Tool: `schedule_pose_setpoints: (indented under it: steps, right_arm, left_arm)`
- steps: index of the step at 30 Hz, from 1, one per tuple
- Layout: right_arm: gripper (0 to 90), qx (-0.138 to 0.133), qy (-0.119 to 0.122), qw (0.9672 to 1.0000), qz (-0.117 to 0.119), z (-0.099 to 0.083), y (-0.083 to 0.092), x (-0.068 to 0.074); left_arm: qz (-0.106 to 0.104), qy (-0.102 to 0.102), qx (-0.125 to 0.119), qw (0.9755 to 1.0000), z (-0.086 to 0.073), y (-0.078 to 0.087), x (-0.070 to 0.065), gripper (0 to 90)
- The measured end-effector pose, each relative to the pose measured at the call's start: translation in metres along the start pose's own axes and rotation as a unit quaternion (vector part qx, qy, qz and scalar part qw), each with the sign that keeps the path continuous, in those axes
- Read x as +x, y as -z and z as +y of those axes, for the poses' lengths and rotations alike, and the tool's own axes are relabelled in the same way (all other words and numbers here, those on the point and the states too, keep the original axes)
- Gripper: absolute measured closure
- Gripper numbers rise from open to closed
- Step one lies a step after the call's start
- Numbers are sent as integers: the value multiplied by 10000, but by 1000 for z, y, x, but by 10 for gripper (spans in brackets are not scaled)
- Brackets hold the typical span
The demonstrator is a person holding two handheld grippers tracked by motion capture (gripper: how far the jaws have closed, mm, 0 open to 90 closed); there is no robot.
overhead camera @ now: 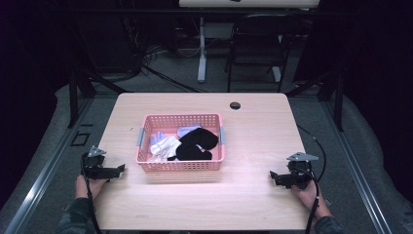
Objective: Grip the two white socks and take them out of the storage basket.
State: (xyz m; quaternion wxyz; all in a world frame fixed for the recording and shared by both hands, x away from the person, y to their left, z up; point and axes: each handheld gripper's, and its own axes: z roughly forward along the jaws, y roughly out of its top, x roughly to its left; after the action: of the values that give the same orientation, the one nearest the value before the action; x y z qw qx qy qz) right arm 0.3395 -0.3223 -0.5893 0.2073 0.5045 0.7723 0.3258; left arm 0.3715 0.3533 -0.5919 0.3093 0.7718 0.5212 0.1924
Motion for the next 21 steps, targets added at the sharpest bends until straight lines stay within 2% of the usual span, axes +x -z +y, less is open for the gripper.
schedule_pose_setpoints:
  steps: [13,21]
  right_arm:
    - [0,22,-12,10000,-38,0,0,0]
    - [0,5,21,10000,12,1,-1,2]
  left_arm:
    - [106,76,4,9999,0,1,-2,5]
    - [219,-132,216,9994,5,3,-6,1]
